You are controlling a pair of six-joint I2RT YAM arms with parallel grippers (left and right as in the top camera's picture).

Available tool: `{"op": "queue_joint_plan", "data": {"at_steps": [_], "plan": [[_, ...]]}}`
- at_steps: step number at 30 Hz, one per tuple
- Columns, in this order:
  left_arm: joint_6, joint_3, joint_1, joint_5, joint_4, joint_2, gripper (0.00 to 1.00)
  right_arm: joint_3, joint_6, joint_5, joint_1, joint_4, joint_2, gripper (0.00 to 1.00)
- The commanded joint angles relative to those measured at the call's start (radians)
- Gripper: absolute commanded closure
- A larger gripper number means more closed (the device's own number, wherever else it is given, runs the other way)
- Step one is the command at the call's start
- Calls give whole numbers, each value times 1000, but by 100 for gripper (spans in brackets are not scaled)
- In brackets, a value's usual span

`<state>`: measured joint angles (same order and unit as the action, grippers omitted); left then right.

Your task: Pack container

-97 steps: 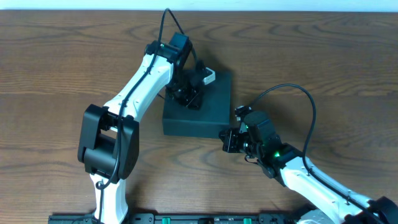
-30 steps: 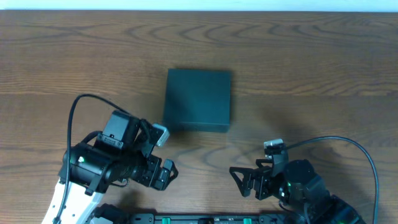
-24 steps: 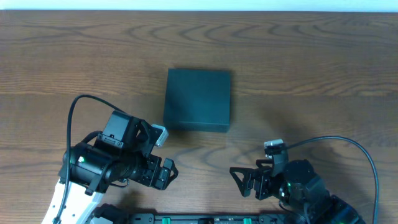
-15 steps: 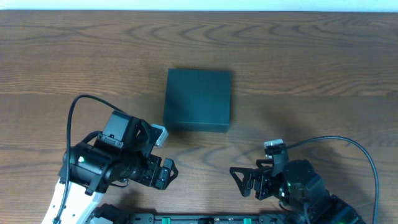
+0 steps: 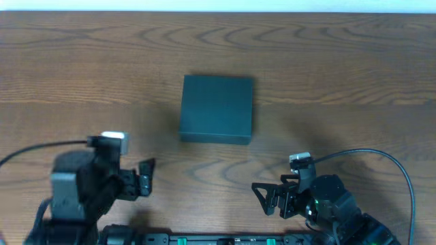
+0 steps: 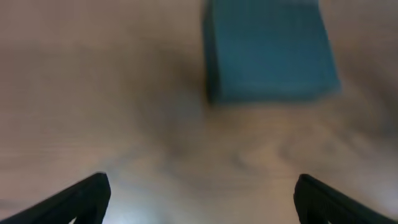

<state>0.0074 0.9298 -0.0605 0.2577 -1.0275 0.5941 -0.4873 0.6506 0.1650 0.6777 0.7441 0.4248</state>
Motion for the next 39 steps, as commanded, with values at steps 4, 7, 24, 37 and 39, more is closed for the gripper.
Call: {"op": "queue_joint_plan", "data": {"at_steps": [4,7,24,37,39], "plan": [[101,-235,118,-36,144,-183,5,-4,14,4,1,2,-6,1],[101,-355,155,-23,237,-266,5,-4,14,4,1,2,-6,1],[45,-708,187,-7,495,-574,5,-4,14,4,1,2,-6,1],[34,-802,186,-14,583,-591,5,-4,14,4,1,2,-6,1],[34,-802,186,-13,583,-591,5,-4,14,4,1,2,-6,1]]}}
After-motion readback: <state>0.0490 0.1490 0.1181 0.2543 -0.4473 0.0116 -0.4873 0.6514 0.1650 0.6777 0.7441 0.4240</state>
